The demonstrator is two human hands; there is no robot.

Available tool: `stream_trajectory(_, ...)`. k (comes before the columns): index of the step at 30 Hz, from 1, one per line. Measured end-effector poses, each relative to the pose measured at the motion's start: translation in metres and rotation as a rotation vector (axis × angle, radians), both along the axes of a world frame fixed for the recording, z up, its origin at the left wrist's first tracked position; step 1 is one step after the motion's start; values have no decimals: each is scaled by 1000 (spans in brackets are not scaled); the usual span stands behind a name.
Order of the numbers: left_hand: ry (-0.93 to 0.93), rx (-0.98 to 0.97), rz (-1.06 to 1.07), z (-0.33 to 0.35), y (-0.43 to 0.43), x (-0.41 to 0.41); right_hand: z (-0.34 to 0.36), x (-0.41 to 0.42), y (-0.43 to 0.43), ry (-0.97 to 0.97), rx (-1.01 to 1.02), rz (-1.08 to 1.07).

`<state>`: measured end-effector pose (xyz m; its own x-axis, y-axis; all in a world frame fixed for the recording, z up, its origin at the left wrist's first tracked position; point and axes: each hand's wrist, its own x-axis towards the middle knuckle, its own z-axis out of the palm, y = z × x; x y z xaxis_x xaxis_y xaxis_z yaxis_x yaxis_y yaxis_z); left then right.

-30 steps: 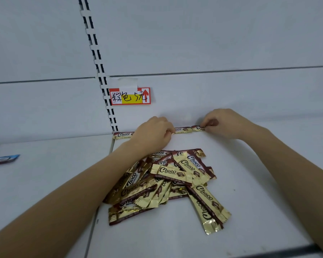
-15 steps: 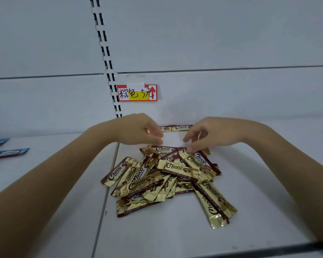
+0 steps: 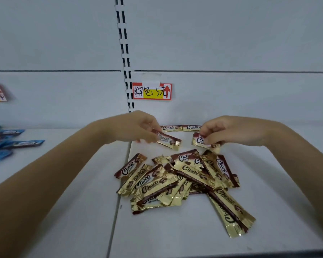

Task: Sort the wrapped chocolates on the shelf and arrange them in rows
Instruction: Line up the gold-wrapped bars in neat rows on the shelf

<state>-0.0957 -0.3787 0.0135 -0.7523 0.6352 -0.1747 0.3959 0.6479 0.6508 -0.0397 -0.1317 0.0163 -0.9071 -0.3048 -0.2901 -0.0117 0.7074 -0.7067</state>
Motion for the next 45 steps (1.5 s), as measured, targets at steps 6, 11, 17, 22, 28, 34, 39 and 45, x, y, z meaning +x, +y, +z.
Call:
stream_trajectory(6, 208, -117, 169, -16, -31, -12, -20, -12, -35, 359, 33, -75)
stream_trajectory(11, 476, -180, 59, -27, -32, -6, -36, -24, -52, 558, 258, 42)
stream_trajectory(17, 603, -196, 29, -40, -27, -9, -41, -27, -51, 643, 294, 73)
stream_trajectory(22, 655, -154, 46, -45, -25, -13, -46, -35, -51, 729, 304, 52)
stream_trajectory(28, 691, -131, 59, -44, -19, -11, -45, -36, -51, 734, 270, -2)
stream_trajectory(34, 476, -48, -173, -32, -10, 16, -17, -6, -29, 297, 177, 137)
stream_trajectory(39, 383, -62, -216, -30, -6, 25, -12, 0, -22, 158, 199, 163)
stream_trajectory(45, 156, 111, -137, -24, -10, 27, -10, 3, -21, 86, 20, 89)
